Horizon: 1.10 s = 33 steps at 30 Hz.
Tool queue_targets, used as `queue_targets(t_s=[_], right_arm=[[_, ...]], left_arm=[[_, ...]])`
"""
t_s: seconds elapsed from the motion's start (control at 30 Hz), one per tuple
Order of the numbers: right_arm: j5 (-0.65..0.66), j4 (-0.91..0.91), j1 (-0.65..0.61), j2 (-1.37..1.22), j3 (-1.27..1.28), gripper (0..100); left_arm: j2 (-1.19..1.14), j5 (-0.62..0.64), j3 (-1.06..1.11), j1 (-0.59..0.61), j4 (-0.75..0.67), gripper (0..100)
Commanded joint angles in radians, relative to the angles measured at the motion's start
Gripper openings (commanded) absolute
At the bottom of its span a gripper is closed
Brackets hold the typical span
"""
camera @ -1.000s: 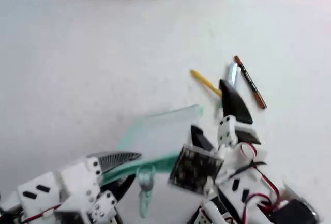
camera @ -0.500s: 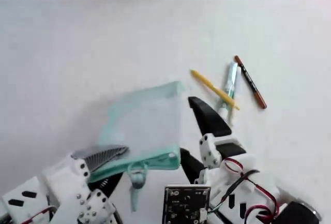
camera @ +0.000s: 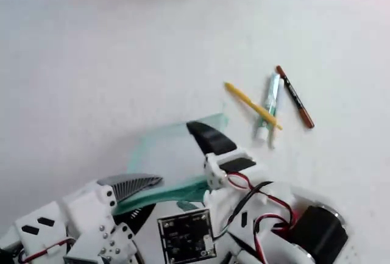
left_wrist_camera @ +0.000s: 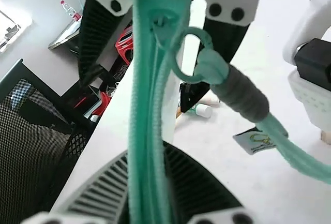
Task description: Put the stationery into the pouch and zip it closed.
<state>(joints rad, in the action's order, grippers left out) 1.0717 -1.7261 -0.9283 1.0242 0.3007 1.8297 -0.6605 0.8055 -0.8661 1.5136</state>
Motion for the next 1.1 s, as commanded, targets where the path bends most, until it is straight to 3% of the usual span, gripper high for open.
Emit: queue_targets(t_s=[0.0, 0.1, 0.27, 0.47, 0.63, 0.7, 0.87, 0.97, 1.07], right_arm=[[0.037, 0.01, 0.005, -0.031, 0.048, 14.1], [0.06, 0.028, 0.077, -0.031, 0.098, 8.0], [0.052, 0.087, 0.153, -0.03, 0.124, 20.7], [-0.012, 0.225, 0.156, -0.005, 0.126, 1.2], [-0.031, 0.234, 0.199, 0.102, 0.118, 3.9], [-0.084, 0.26, 0.268, 0.154, 0.11, 9.1], [-0.189, 0.268, 0.348, 0.255, 0.109, 34.1], [-0.207, 0.268, 0.349, 0.297, 0.109, 33.2], [-0.207, 0.268, 0.366, 0.32, 0.109, 32.6]], left_arm=[[-0.005, 0.009, -0.009, -0.027, -0.04, 2], [-0.005, 0.009, -0.058, -0.027, -0.035, 2], [-0.005, 0.011, -0.115, -0.027, -0.031, 2], [-0.005, 0.011, -0.044, -0.027, -0.035, 2], [-0.005, 0.011, 0.023, -0.027, -0.04, 2], [-0.005, 0.011, 0.028, -0.027, -0.04, 2], [-0.005, 0.012, 0.018, -0.027, -0.057, 2], [-0.005, 0.081, 0.018, -0.01, -0.109, 2], [-0.005, 0.189, 0.018, 0.087, -0.199, 2]])
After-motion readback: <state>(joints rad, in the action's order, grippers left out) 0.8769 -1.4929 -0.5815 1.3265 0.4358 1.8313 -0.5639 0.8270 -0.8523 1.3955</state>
